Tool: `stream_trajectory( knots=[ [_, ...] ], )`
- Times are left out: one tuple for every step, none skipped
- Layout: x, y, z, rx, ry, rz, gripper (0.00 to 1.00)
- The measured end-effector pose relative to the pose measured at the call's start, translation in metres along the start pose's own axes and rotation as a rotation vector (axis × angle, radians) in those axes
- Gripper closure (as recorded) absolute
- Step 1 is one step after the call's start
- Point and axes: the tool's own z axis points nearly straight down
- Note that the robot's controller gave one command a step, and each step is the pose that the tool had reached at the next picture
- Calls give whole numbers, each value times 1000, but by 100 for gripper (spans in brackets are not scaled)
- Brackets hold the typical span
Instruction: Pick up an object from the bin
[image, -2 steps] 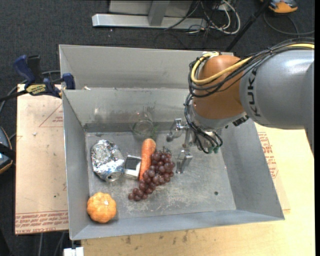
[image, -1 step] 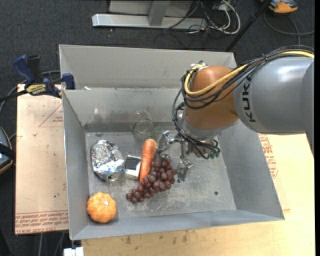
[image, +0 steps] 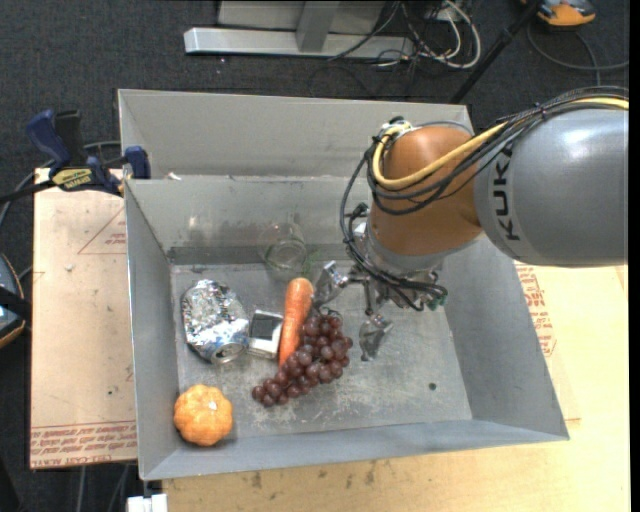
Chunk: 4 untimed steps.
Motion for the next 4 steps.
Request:
stream_trajectory(
  knots=[
    [3,10,38,1,0,-112,0],
    [-1,11,58,6,-7,-524,100],
    [-1,11,58,6,-7,-524,100],
    [0,12,54,3,-5,-524,100]
  ],
)
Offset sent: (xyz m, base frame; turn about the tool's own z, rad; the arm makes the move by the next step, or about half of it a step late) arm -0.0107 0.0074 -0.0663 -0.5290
